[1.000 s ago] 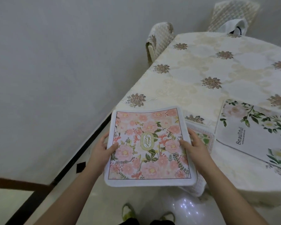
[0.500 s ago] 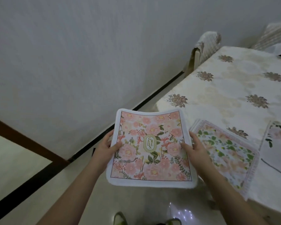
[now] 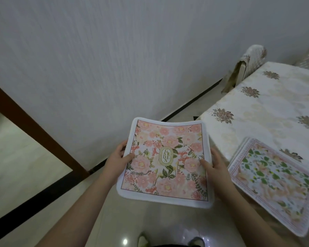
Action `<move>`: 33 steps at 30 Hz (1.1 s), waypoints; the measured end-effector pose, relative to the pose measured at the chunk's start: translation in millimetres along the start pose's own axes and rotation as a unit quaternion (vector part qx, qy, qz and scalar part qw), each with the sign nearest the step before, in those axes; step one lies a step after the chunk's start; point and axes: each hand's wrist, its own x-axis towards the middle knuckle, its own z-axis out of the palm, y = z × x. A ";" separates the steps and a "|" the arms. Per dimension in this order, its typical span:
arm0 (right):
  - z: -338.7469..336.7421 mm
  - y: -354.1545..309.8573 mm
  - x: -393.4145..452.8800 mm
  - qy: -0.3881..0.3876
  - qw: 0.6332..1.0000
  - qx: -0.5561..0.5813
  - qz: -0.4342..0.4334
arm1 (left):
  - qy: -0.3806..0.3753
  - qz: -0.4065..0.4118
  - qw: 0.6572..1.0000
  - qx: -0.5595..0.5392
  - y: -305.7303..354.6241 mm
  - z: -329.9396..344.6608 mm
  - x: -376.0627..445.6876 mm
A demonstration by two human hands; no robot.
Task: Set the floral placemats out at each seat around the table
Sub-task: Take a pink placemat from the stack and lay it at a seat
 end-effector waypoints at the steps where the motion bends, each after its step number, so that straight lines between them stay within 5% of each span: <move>1: 3.6 -0.4 1.2 0.000 1.000 0.003 0.001 | 0.002 0.004 1.000 0.010 0.2 -3.6 0.5; 33: 17.6 -48.0 219.5 -0.052 0.999 -0.004 0.008 | 0.053 0.007 0.998 0.044 83.2 33.3 181.4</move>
